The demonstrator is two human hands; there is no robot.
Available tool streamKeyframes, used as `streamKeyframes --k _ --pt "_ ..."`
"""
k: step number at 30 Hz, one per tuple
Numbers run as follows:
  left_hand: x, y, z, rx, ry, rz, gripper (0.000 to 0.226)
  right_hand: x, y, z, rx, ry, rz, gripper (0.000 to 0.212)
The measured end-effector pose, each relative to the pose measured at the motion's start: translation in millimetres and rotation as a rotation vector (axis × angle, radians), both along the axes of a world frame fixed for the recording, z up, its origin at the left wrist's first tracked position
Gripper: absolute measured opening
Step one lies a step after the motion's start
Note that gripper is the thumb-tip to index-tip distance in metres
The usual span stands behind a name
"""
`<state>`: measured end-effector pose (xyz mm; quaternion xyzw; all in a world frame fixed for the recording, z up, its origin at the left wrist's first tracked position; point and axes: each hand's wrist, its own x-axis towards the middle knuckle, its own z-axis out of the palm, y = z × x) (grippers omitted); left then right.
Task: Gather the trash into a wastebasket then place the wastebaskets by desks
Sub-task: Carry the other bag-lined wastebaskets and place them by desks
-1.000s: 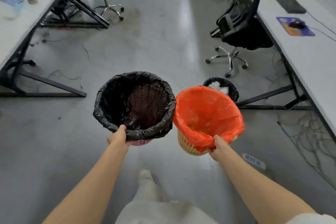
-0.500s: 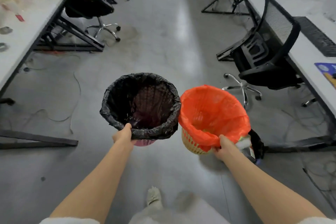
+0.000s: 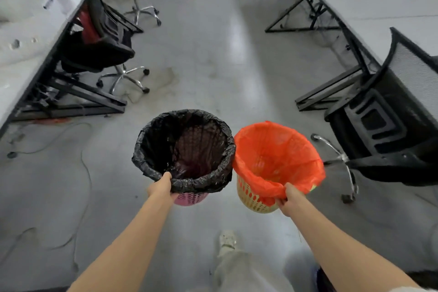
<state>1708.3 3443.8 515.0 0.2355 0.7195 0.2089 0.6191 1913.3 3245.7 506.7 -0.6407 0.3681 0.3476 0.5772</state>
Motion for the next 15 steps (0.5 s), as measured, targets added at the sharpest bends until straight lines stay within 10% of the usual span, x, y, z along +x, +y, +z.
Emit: streamKeyframes --k 15 --pt "282.7 376.9 -8.0 -0.038 -0.044 -0.018 0.044 283.0 364.0 -2.7 -0.03 -0.002 -0.011 0.046"
